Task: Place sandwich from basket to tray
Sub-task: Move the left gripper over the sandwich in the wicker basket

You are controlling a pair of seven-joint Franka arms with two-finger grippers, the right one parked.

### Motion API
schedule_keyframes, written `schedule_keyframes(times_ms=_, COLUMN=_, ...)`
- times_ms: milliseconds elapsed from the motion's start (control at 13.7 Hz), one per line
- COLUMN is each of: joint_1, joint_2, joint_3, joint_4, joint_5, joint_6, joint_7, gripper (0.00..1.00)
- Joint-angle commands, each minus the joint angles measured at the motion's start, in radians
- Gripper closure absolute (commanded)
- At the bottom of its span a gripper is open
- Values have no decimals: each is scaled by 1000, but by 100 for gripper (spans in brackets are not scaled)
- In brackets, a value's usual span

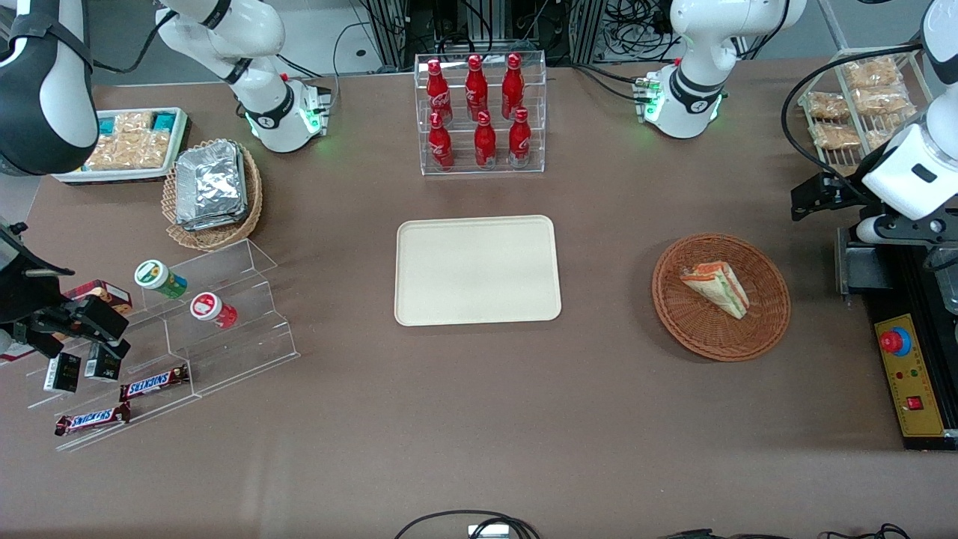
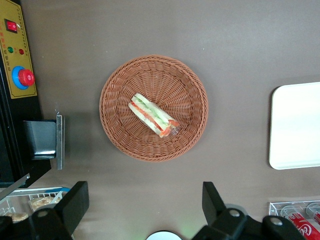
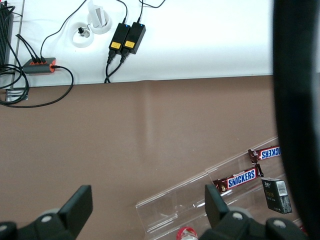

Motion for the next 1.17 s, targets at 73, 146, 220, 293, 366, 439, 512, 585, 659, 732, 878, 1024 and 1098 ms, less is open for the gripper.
schedule_keyframes(times_ms=73, joint_1=-10, joint_2=-3, joint_3=7, joint_4=-3, joint_5=-14, joint_6=-13, joint_7=11, gripper=0)
schedule_keyframes(times_ms=146, joint_1=-9, joint_2=5, joint_3=9, joint_4=5, joint_5=-14, joint_6=-13, joint_7=11, gripper=0)
schedule_keyframes(times_ms=220, joint_1=-9, joint_2=9, joint_3=9, joint_4=11, joint_5=-11, joint_6=-13, joint_7=9, gripper=0)
schedule_keyframes(times_ms=293, joint_1=-9, joint_2=9, joint_3=9, joint_4=2, joint_5=-5, joint_6=-13, joint_7=2, gripper=0)
schedule_keyframes(times_ms=366, joint_1=-7, joint_2=9, joint_3=10, joint_4=-9, joint_5=-2, joint_6=-15, joint_7=-6, gripper=0)
schedule_keyframes(times_ms=439, joint_1=-6, joint_2=11, joint_3=12, joint_4=-29, joint_5=2, joint_6=-5, joint_7=-24, gripper=0)
schedule_keyframes(times_ms=512, joint_1=-1, joint_2=15, joint_3=12, joint_4=-53, joint_5=4, joint_6=8, joint_7=-52, gripper=0)
schedule_keyframes(times_ms=585, joint_1=1, joint_2=23, joint_3=12, joint_4=-70, joint_5=4, joint_6=22, joint_7=-96, gripper=0)
schedule_keyframes(times_ms=659, joint_1=2, joint_2=29, joint_3=12, joint_4=-85, joint_5=4, joint_6=36, joint_7=-150, gripper=0)
schedule_keyframes(times_ms=732, joint_1=2, joint_2=32, joint_3=12, joint_4=-116, joint_5=5, joint_6=63, joint_7=-205, gripper=0)
schedule_keyframes(times_ms=878, joint_1=2, joint_2=22, joint_3=12, joint_4=-218, joint_5=9, joint_6=163, joint_7=-256, gripper=0)
schedule_keyframes(times_ms=1024, joint_1=2, joint_2=3, joint_3=12, joint_4=-314, joint_5=22, joint_6=264, joint_7=-302, gripper=0)
schedule_keyframes(times_ms=1098, joint_1=2, joint_2=3, joint_3=12, joint_4=-347, joint_5=22, joint_6=304, joint_7=-337, gripper=0)
